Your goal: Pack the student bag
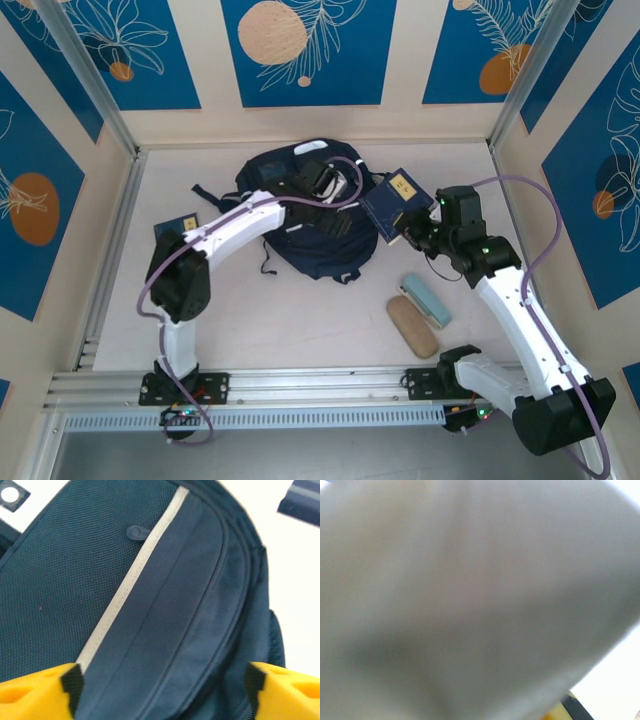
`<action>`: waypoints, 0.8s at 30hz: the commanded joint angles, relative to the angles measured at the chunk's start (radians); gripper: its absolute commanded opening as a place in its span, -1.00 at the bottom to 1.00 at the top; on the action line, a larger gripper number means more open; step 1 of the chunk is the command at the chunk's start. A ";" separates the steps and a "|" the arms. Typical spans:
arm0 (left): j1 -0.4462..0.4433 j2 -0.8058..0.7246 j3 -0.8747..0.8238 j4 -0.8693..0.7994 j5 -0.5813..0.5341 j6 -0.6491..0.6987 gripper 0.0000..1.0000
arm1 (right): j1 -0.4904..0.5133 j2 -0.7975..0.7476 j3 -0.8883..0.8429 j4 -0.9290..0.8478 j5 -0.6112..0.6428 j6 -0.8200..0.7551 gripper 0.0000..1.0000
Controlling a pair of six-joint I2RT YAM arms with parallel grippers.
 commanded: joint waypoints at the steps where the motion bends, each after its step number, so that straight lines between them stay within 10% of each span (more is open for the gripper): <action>1: -0.007 0.079 0.123 -0.152 -0.016 0.100 0.57 | -0.040 -0.012 -0.014 0.011 -0.098 -0.057 -0.94; 24: -0.007 0.287 0.309 -0.285 -0.118 0.216 0.24 | -0.133 0.004 -0.059 0.031 -0.159 -0.034 -0.95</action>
